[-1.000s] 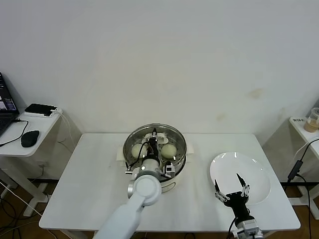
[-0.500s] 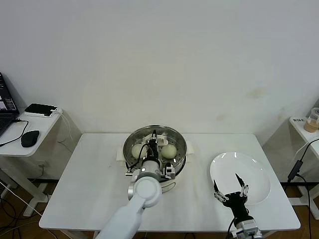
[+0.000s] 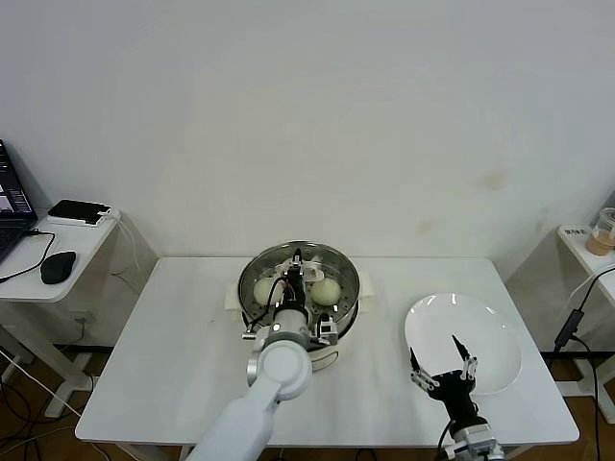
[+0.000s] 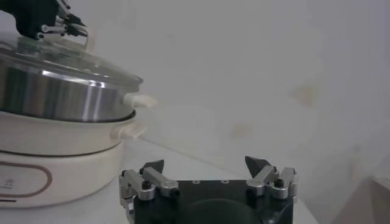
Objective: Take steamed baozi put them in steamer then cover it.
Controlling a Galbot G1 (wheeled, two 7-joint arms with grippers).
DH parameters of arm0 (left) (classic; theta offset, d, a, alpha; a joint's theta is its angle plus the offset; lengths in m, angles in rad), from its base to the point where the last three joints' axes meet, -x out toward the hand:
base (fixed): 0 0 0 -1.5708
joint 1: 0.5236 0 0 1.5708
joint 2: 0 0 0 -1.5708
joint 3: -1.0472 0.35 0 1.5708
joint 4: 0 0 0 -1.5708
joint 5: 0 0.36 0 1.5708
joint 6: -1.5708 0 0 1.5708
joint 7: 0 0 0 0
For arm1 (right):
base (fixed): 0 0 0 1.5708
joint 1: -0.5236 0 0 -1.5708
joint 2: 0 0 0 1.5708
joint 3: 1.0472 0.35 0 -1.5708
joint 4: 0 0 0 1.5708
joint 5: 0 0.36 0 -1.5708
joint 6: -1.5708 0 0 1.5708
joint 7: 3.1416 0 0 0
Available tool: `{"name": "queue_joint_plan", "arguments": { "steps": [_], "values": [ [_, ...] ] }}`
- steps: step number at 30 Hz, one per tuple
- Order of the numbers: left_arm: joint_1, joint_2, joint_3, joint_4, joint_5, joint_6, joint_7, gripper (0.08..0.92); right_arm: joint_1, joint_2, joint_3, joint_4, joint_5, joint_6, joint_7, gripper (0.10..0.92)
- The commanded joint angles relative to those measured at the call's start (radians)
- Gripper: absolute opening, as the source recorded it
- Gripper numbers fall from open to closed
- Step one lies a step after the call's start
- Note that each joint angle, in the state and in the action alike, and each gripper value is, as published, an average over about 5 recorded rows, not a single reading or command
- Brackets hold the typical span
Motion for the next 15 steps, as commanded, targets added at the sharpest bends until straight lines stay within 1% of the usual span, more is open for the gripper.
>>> {"name": "queue_joint_plan", "arguments": {
  "steps": [1, 5, 9, 12, 15],
  "values": [
    [0.017, 0.014, 0.003, -0.062, -0.006, 0.000, -0.002, 0.320, -0.002, 0.002, -0.002, 0.000, -0.003, 0.000, 0.000, 0.823],
    [0.045, 0.045, 0.006, -0.125, -0.018, -0.002, -0.003, 0.433, -0.005, 0.003, -0.001, 0.002, -0.005, -0.001, 0.001, 0.823],
    [0.090, 0.097, 0.006, -0.198, -0.044, -0.011, -0.007, 0.545, -0.010, 0.005, 0.000, 0.003, -0.007, -0.002, 0.001, 0.823],
    [0.134, 0.150, 0.002, -0.260, -0.075, -0.027, -0.016, 0.632, -0.015, 0.004, 0.001, 0.004, -0.008, -0.002, 0.002, 0.823],
    [0.188, 0.220, -0.017, -0.339, -0.130, -0.042, -0.031, 0.719, -0.021, -0.001, 0.000, 0.004, -0.007, -0.002, 0.003, 0.823]
  ]
}}
